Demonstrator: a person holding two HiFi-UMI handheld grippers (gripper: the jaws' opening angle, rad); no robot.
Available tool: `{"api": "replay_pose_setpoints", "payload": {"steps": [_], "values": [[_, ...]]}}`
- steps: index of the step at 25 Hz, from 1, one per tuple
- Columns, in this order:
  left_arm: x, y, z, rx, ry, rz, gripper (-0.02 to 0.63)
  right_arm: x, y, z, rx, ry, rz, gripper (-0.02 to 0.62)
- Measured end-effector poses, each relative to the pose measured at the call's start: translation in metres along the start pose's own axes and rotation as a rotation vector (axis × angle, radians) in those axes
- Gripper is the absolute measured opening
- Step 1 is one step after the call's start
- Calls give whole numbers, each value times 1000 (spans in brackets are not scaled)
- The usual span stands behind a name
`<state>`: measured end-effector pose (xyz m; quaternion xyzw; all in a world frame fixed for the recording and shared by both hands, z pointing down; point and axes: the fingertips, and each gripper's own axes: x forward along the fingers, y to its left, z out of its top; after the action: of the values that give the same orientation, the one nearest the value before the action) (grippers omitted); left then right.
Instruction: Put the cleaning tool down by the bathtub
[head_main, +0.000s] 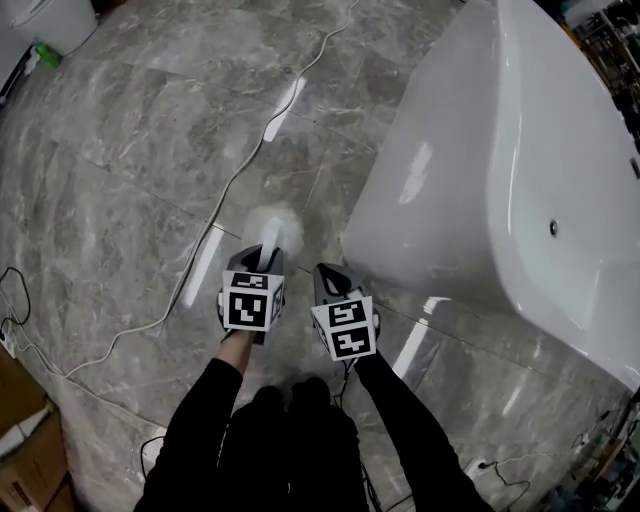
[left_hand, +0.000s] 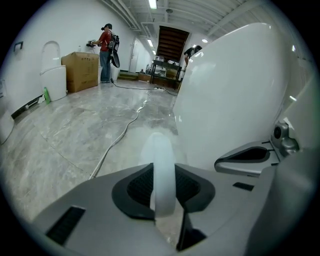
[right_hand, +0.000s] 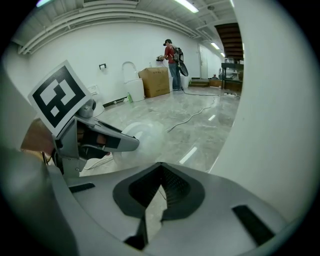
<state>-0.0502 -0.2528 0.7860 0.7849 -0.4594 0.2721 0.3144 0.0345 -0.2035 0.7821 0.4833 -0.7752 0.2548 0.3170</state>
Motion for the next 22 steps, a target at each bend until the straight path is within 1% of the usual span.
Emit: {"api": "replay_pose_setpoints", "payload": {"steps": [4, 7, 11, 15, 19, 22], "values": [[28, 7, -1, 36, 1, 11, 95, 26, -11, -6, 0, -4, -17, 0], [44, 12, -3, 31, -3, 11, 95, 46, -15, -8, 4, 5, -27, 1], [62, 17, -5, 34, -9, 7, 95, 66, -16, -10, 2, 1, -21, 0], [82, 20, -3, 52, 1, 1, 95, 79, -16, -9, -19, -5, -16, 1], [102, 22, -6, 84, 22, 1, 95, 85, -17, -16, 14, 5, -17, 0], [111, 23, -9, 100, 39, 15, 95, 86, -16, -23, 29, 18, -18, 0]]}}
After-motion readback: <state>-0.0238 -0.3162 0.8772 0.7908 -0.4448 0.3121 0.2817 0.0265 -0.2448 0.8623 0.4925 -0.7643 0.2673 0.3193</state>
